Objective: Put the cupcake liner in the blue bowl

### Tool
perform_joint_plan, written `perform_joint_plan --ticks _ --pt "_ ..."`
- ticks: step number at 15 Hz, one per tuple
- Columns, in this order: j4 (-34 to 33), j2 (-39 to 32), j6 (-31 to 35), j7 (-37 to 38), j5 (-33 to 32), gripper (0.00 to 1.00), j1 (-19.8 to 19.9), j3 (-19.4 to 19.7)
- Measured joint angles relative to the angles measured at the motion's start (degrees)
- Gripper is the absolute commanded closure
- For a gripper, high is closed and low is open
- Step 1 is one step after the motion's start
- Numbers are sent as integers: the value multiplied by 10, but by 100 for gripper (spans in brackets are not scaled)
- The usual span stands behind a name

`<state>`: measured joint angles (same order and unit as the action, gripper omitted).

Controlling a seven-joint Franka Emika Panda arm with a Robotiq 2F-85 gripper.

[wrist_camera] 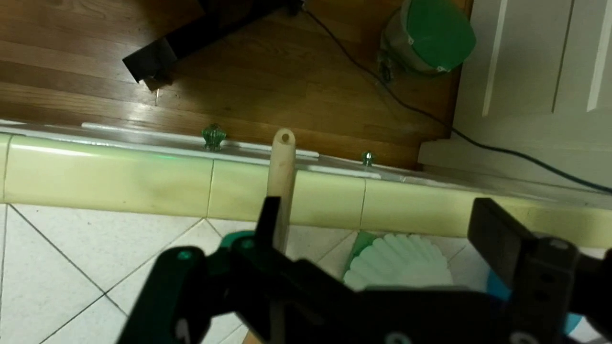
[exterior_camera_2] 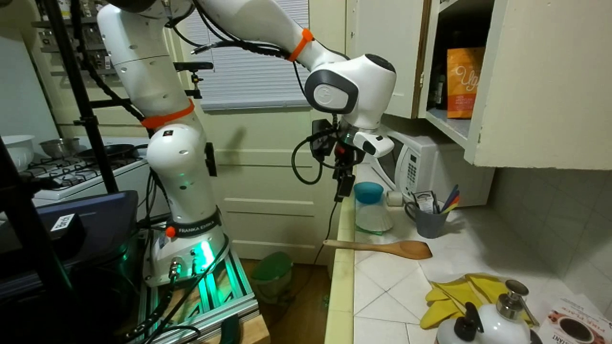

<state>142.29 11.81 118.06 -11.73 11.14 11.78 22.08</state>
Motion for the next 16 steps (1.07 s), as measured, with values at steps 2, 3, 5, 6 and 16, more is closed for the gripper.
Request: perform_joint_plan --ticks 2,3,5,6,16 --pt "18 -12 70 -12 33 0 7 5" --pt "27 -26 105 -28 57 0 11 10" --pt "33 -64 134 -85 119 0 15 21" --pt "30 -85 130 -125 155 0 16 25" --pt "-15 -176 95 -227 252 0 48 -7"
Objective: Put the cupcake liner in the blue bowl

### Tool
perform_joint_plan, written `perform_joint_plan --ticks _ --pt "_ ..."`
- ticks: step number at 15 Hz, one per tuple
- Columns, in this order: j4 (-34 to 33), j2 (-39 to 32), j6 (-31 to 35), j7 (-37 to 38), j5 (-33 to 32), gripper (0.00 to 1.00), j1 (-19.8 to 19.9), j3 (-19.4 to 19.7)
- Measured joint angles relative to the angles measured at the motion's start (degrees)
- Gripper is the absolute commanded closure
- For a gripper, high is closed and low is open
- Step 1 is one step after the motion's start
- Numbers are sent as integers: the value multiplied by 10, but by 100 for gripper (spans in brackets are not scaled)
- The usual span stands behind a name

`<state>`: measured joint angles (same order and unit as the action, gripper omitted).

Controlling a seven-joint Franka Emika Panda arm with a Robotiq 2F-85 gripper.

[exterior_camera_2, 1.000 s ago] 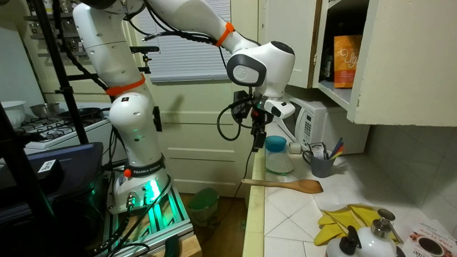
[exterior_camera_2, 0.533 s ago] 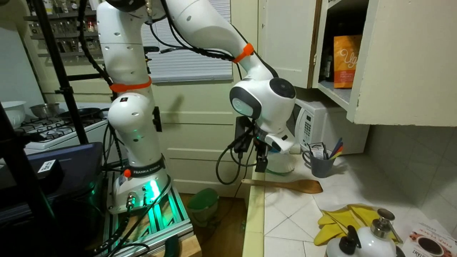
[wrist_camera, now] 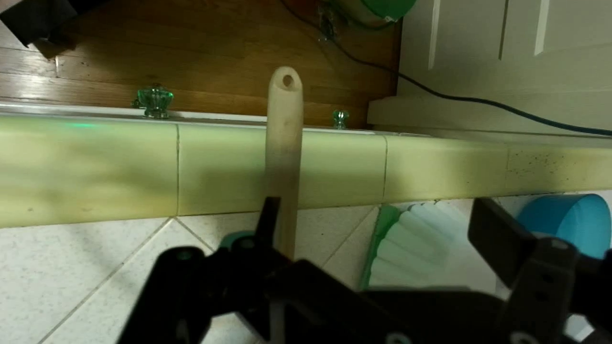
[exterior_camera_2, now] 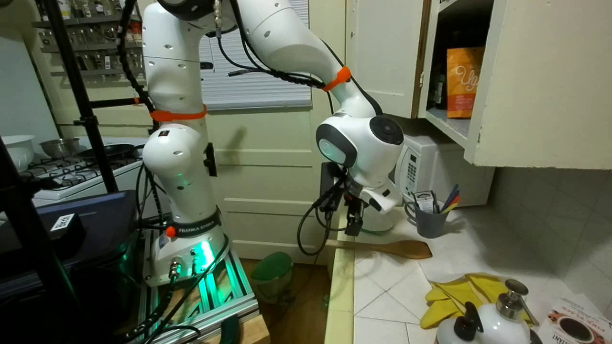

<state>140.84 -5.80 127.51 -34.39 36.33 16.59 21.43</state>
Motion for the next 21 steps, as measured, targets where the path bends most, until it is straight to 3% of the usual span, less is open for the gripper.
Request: perform_joint_plan --ticks 6,9,12,21 --pt "7 -28 18 -128 222 0 20 -38" --pt "6 -51 18 -202 304 0 27 -41" --pt "2 -78 18 -240 345 0 28 -45" --pt "-49 -145 18 -254 376 0 23 -78"
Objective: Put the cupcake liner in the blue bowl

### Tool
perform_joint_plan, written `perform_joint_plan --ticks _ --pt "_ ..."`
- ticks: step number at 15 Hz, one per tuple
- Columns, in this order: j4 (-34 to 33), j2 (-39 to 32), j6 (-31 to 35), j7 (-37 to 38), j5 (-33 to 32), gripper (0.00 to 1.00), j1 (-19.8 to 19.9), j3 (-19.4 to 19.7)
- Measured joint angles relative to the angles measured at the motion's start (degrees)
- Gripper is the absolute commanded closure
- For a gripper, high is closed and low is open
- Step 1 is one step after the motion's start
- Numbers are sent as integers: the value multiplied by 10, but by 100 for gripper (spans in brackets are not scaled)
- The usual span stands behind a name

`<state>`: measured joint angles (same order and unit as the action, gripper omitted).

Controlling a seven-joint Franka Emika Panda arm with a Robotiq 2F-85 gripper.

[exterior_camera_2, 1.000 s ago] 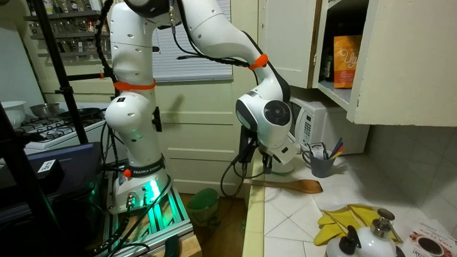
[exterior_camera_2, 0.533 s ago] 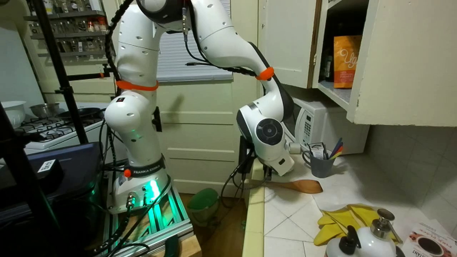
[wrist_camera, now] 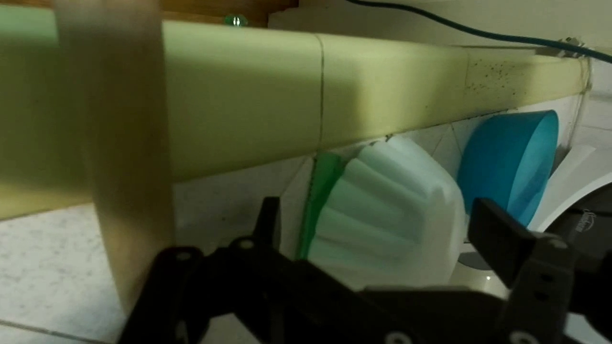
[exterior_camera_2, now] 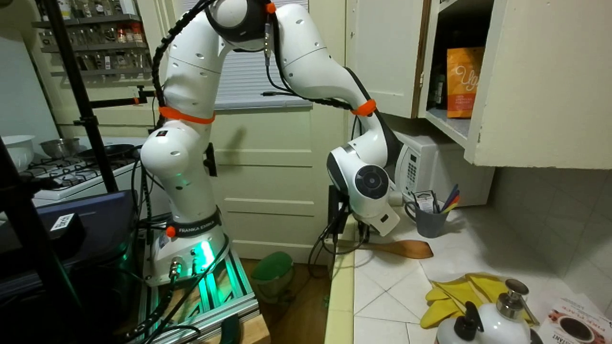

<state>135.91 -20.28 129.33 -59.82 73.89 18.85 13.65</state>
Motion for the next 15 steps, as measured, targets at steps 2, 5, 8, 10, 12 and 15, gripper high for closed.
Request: perform_joint_plan --ticks 2,5,8,10,12,15 --pt "-10 -8 0 -2 9 0 0 -4" --pt "-23 -19 0 -2 20 2 0 -5" --pt "-32 -27 0 -2 27 27 0 -6" --pt "-35 -28 0 -2 28 44 -1 -6" --pt "-39 -30 0 -2 29 60 -2 -6" --pt "-43 -32 0 -2 30 81 -6 -8"
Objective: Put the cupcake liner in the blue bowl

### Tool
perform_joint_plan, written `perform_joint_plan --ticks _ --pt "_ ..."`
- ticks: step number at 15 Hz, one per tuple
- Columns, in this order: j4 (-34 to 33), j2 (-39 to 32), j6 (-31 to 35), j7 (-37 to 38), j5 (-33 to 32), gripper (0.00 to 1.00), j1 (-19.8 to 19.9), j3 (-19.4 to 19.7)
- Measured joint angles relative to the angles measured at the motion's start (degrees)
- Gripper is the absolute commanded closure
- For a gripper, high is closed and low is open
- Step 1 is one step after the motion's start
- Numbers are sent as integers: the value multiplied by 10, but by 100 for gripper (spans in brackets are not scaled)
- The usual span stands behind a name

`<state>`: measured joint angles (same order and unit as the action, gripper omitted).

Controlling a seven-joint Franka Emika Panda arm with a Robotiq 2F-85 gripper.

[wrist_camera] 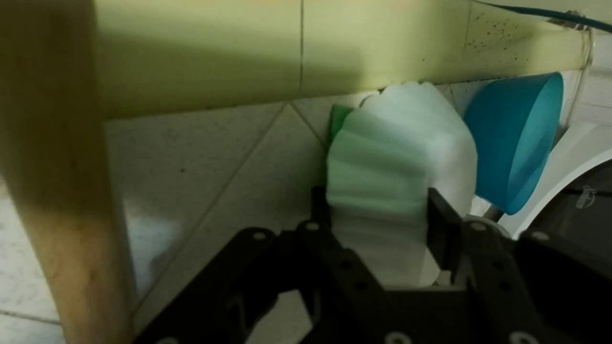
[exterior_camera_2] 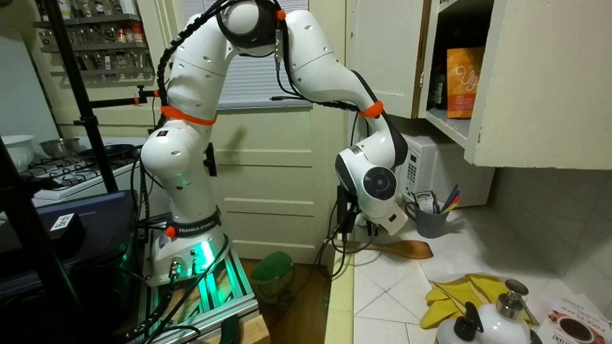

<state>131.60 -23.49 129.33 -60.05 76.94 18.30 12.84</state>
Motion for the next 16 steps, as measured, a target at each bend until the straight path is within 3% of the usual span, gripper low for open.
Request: perform_joint_plan --ticks 3,9,12,16 --pt "-5 -2 0 0 1 99 -3 -1" --pt "9 22 12 -3 -3 98 -14 1" --pt "53 73 73 -26 -20 99 -37 1" --pt "109 141 204 -71 -20 99 -70 -14"
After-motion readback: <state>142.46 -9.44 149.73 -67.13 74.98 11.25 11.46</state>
